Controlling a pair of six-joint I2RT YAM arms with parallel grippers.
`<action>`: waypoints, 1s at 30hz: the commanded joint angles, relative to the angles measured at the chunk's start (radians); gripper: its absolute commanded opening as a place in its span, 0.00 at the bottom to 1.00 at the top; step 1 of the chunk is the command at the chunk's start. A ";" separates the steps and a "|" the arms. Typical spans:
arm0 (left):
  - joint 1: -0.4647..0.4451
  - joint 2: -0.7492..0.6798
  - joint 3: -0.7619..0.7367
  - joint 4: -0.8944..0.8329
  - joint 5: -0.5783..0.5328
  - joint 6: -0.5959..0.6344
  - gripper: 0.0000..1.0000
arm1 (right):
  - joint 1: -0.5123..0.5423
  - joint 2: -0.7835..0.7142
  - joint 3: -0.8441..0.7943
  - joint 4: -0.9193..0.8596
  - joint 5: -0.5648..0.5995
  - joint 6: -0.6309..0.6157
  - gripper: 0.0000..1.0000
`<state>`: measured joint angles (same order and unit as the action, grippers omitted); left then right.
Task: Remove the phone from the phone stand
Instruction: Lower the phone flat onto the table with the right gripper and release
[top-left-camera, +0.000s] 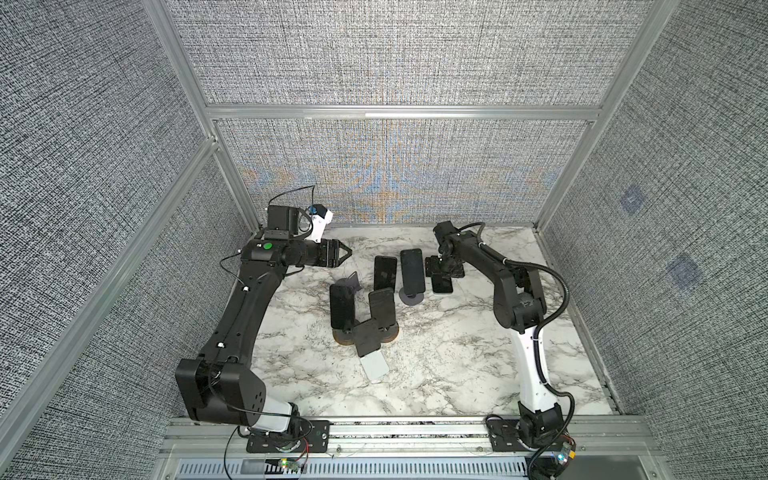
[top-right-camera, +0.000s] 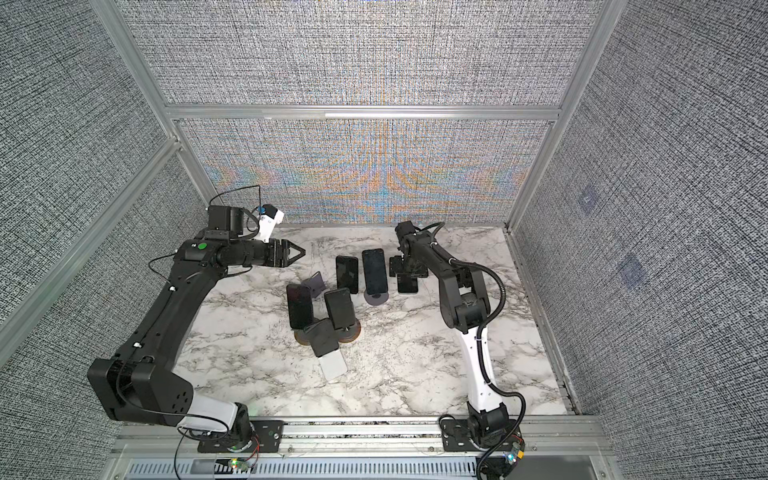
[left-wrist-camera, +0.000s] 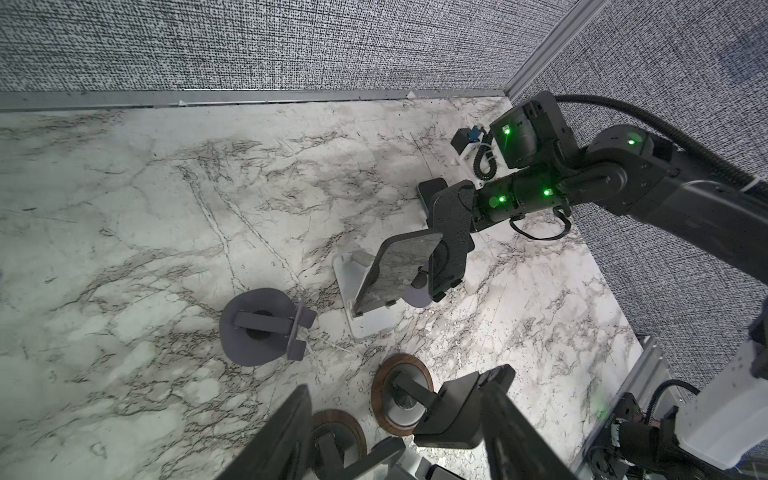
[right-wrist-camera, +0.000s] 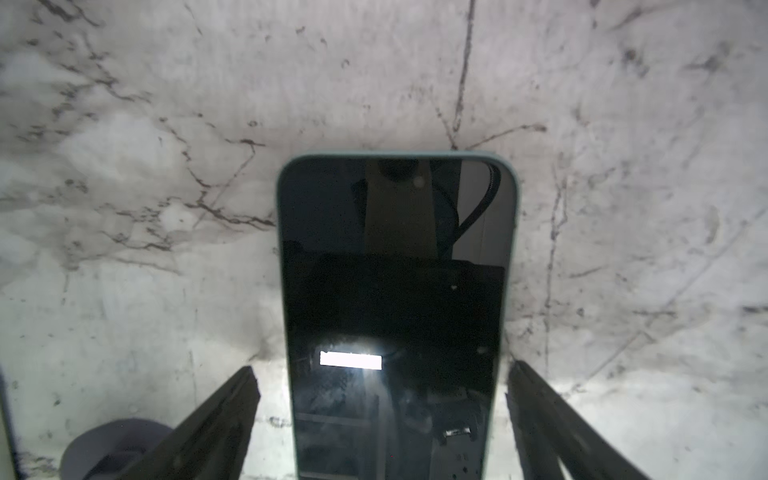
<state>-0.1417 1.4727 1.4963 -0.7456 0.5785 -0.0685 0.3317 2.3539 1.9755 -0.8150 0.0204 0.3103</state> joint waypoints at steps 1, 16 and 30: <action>0.002 0.001 0.009 -0.036 -0.062 0.039 0.70 | -0.007 -0.028 -0.003 -0.016 -0.002 -0.008 0.91; -0.001 -0.012 0.004 -0.216 -0.112 0.312 0.97 | -0.134 -0.478 -0.418 0.031 -0.070 -0.145 0.99; -0.193 -0.276 -0.440 0.214 -0.468 -0.128 0.99 | -0.142 -0.693 -0.692 0.094 -0.087 -0.126 0.99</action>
<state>-0.3172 1.2079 1.0897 -0.6559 0.1894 -0.1032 0.1871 1.6791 1.2987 -0.7380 -0.0635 0.1783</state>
